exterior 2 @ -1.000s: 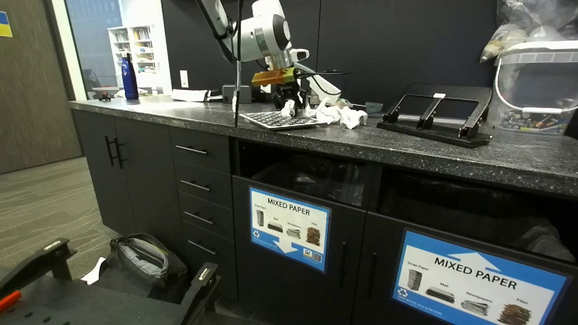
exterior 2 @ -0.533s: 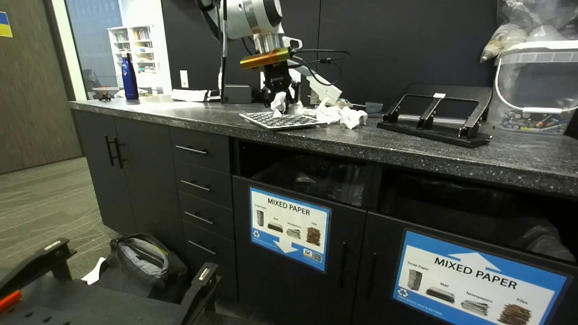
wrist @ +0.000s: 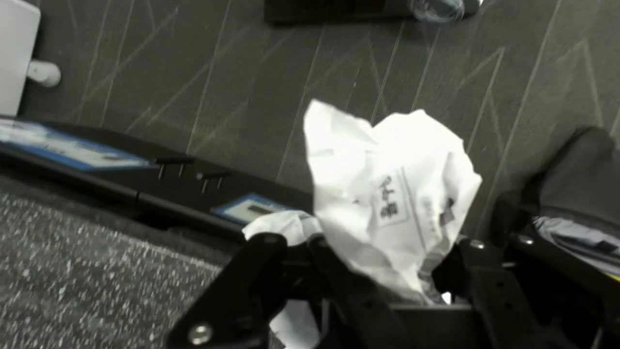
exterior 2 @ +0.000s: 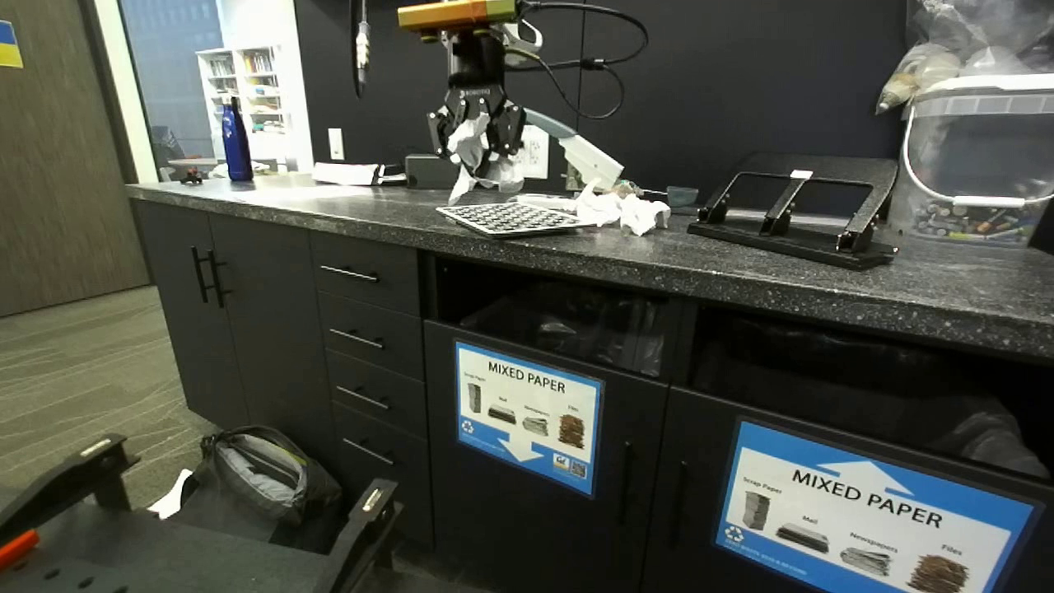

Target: Pick up all the papers from the counter and throw them in the bin

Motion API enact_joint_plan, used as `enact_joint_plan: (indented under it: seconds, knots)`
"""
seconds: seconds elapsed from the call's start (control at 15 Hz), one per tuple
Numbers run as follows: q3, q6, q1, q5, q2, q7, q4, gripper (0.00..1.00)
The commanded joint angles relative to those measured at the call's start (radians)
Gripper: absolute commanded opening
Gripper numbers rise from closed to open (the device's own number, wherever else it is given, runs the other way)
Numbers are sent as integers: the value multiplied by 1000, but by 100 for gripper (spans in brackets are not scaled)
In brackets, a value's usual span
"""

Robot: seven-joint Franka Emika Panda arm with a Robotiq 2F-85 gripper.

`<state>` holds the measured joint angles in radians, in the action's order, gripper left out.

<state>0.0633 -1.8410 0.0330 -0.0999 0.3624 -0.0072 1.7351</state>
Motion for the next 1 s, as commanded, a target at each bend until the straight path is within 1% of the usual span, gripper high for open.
enact_joint_plan:
  seconds: [0.0,0.07,0.13,0.2,0.4,0.67,0.93]
  knots:
    - [-39,32,-58,118,-91,-104,195,9]
    - [-42,32,-69,164,-86,-116,231,9]
    - [-42,14,-72,187,-73,-118,273,9]
    - [-39,-50,-70,195,-56,-102,324,9]
    - [-38,-303,-62,209,-12,-74,450,9]
    - [-54,-655,-63,232,52,-58,519,9]
    - [-102,-995,-88,297,112,-66,581,9]
